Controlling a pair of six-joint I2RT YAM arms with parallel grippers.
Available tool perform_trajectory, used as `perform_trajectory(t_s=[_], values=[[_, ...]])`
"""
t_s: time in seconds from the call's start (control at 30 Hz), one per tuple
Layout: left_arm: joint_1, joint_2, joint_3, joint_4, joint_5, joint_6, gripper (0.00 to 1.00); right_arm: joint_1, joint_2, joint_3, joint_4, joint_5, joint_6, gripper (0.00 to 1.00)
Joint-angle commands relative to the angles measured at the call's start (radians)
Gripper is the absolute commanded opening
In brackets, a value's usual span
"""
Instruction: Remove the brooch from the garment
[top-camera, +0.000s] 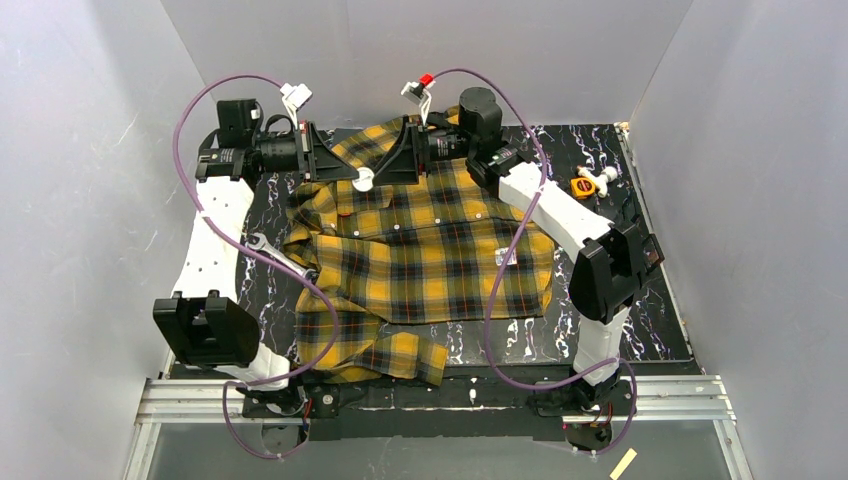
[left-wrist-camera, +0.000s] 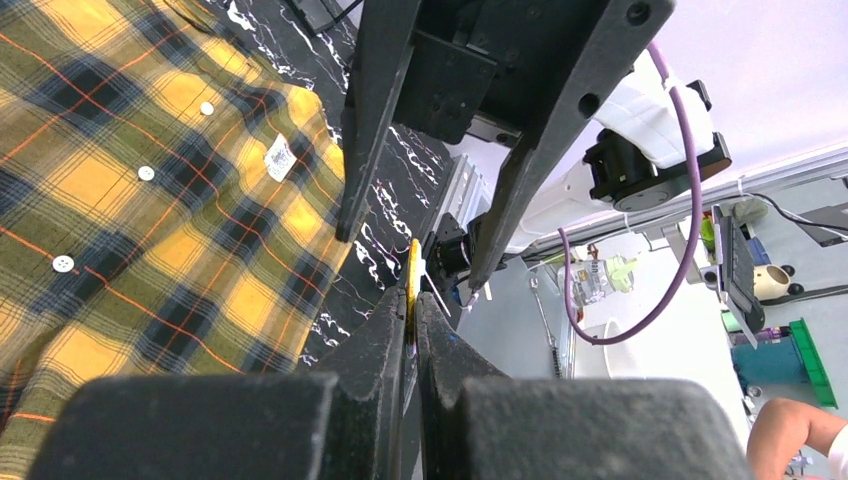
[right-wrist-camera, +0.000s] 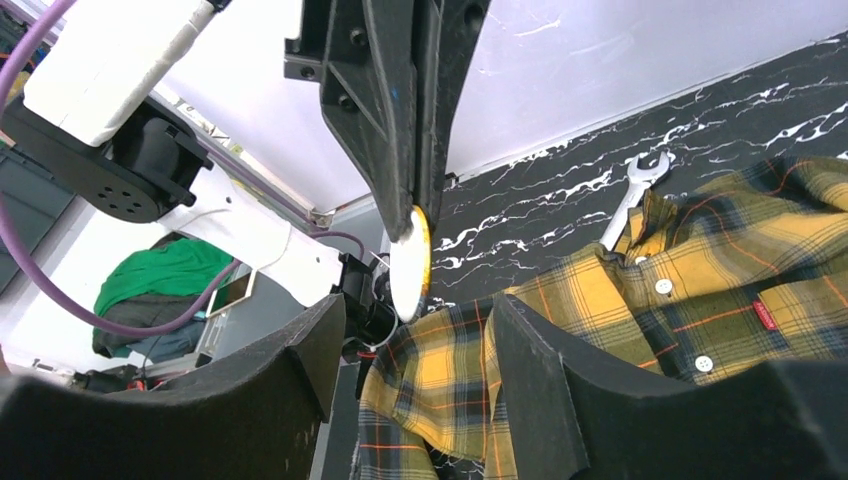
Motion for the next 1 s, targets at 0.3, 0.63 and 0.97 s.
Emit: perform_trajectory(t_s=[0.3,0.63,0.97], values=[[-0.08,-0.083,-0.041,0.006,-0.058,0.011,0.0,-0.006,-0.027,0.053,0.015,-0.012,-0.01,0.57],[-0.082,-0.084,-0.054,0.005,-0.069,0.005,0.0,-0.006,-0.078,0.001,0.007,-0.036,-0.04,0.59],[-0.085,-0.086,-0.051,0.005,-0.065,0.006,0.0,-0.006,-0.1,-0.021,-0.029,-0.048,-0.076,0.58]])
